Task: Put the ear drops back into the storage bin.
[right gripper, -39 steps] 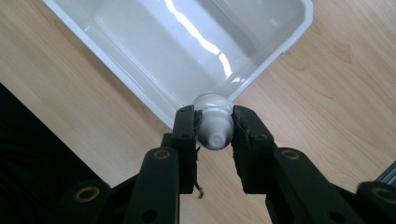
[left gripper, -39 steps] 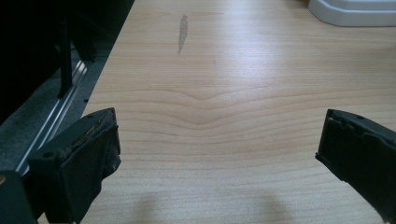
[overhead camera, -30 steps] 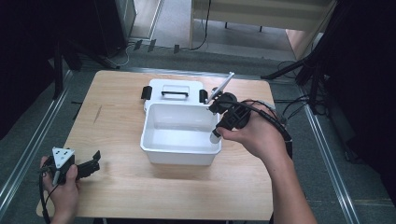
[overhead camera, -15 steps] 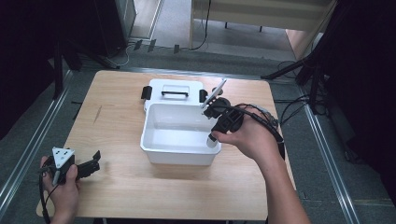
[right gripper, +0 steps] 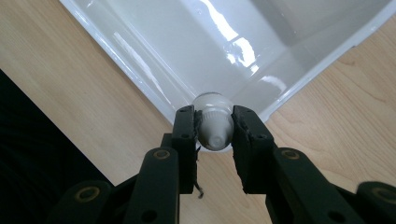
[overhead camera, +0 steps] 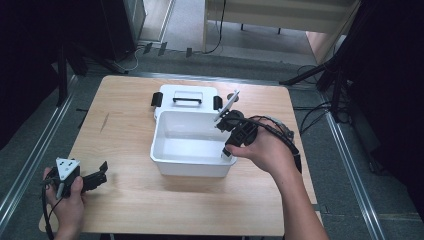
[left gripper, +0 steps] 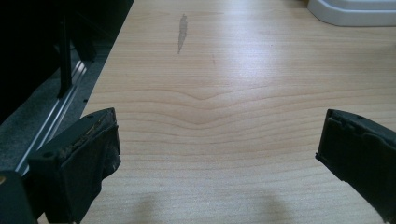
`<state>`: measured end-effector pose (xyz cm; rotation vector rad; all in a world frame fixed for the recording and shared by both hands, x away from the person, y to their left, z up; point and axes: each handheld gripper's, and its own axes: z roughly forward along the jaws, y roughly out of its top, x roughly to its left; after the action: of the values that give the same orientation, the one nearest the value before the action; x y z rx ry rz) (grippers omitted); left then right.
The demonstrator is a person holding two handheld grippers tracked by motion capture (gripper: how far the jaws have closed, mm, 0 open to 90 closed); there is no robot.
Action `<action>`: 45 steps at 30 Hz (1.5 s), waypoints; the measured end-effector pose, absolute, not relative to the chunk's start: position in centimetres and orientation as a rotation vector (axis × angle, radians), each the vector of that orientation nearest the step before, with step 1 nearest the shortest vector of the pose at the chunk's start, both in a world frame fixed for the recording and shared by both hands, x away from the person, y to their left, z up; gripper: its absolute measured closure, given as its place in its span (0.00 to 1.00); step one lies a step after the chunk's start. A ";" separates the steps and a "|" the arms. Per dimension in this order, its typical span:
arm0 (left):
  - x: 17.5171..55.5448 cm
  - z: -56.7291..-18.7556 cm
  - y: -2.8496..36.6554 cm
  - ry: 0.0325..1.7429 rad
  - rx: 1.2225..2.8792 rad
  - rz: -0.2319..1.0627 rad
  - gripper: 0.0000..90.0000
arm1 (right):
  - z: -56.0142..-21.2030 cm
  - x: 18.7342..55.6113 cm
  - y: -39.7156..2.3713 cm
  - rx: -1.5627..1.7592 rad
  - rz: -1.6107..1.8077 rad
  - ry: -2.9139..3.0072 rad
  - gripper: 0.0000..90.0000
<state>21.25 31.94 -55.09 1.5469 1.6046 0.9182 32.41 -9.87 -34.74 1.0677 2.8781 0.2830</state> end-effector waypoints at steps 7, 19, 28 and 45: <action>21.3 -55.1 31.9 1.604 1.547 0.918 0.00 | -35.5 32.6 -9.8 1.080 0.263 2.896 0.81; 21.3 -55.1 31.9 1.603 1.545 0.920 0.00 | -36.7 33.0 -9.6 1.092 0.211 2.921 0.80; 21.3 -55.1 32.0 1.603 1.545 0.918 0.00 | -37.8 33.5 -9.3 1.091 0.169 2.941 0.80; 21.2 -55.1 31.9 1.604 1.545 0.916 0.00 | -39.6 34.6 -9.0 1.116 0.152 2.968 0.80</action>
<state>21.24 31.94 -55.10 1.5452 1.6039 0.9164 34.62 -8.96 -39.60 1.1158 2.9680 0.1516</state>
